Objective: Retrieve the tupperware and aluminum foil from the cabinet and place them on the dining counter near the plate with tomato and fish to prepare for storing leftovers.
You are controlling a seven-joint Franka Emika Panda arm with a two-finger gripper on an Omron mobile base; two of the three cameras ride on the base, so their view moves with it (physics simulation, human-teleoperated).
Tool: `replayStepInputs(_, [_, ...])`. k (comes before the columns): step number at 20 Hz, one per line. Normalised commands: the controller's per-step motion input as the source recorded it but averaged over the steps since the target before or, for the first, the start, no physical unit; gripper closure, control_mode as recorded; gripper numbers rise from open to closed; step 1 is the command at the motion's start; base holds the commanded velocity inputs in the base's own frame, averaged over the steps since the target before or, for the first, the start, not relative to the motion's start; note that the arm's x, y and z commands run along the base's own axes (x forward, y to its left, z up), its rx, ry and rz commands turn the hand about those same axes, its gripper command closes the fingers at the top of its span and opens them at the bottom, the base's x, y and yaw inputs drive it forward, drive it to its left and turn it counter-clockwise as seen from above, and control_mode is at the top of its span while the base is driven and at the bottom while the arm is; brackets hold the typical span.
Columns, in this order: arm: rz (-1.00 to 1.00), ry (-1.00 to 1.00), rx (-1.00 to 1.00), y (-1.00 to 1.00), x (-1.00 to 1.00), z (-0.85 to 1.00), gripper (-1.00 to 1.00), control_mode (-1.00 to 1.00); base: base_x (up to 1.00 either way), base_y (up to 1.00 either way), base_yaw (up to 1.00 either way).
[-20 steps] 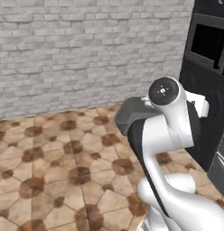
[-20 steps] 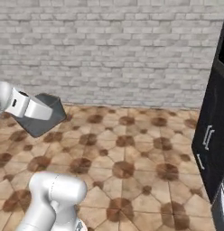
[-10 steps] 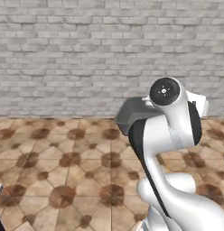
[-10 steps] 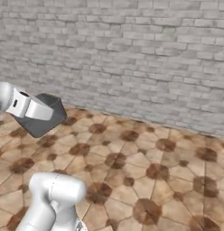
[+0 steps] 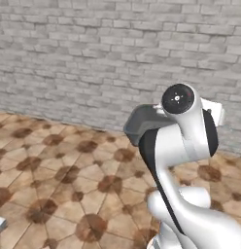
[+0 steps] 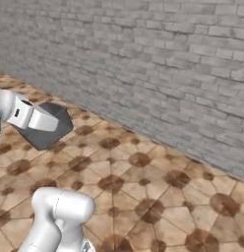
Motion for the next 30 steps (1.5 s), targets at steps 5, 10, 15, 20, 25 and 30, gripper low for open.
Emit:
replayStepInputs(5, [0.0, 0.0, 0.0, 0.0, 0.0, 0.0, 1.0, 1.0, 1.0, 0.0, 0.54])
replayStepInputs(10, [0.0, 0.0, 0.0, 0.0, 0.0, 0.0, 1.0, 1.0, 1.0, 0.0, 0.55])
replayStepInputs(15, [0.0, 0.0, 0.0, 0.0, 0.0, 0.0, 1.0, 1.0, 1.0, 0.0, 0.55])
replayStepInputs(20, [0.0, 0.0, 0.0, 0.0, 0.0, 0.0, 1.0, 1.0, 1.0, 0.0, 0.47])
replayStepInputs(25, [0.0, 0.0, 0.0, 0.0, 0.0, 0.0, 1.0, 1.0, 1.0, 0.0, 0.32])
replayStepInputs(30, [0.0, 0.0, 0.0, 0.0, 0.0, 0.0, 1.0, 1.0, 1.0, 0.0, 0.19])
